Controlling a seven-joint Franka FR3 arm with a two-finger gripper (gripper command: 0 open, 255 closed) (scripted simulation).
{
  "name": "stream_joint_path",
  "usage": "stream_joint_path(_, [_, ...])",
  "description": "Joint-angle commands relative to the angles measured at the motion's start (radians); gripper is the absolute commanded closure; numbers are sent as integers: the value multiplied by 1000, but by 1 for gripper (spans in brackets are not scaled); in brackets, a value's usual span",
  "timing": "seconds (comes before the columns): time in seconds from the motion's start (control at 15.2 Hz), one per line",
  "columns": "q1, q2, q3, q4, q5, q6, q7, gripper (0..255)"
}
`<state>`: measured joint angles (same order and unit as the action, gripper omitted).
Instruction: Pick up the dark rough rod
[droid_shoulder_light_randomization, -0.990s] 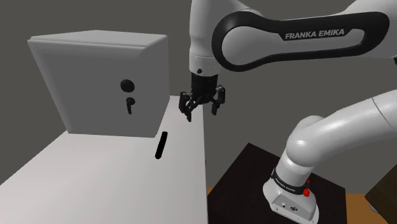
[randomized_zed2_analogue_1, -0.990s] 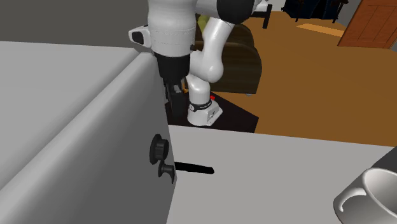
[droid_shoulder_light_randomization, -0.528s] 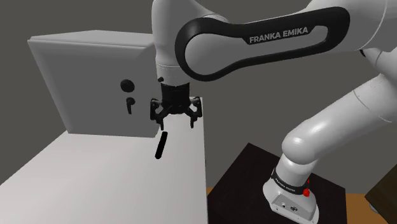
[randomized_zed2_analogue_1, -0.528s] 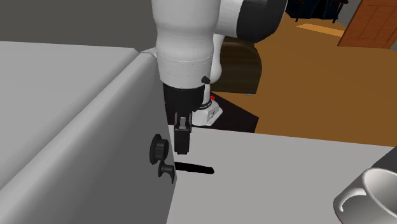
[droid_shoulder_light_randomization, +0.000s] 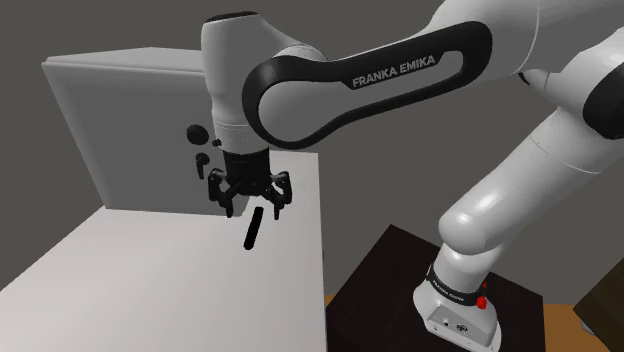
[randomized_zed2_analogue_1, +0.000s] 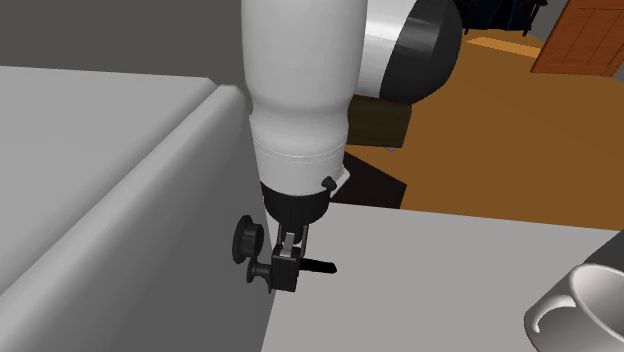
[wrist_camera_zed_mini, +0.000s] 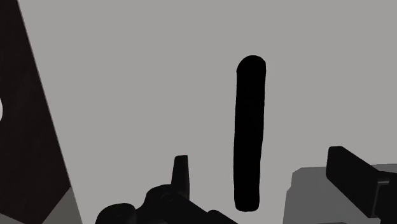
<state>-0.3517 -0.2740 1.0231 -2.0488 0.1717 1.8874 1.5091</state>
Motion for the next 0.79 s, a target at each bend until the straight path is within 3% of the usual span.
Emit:
stream_joint_path(0.0, [-4, 11, 10, -25, -3, 28, 6, 0])
stream_joint_path(0.2, [-6, 18, 17, -41, -7, 50, 11, 0])
stream_joint_path(0.26, [-6, 16, 16, -43, -6, 50, 9, 255])
stream_joint_path(0.73, [-6, 17, 15, -41, -7, 49, 8, 255])
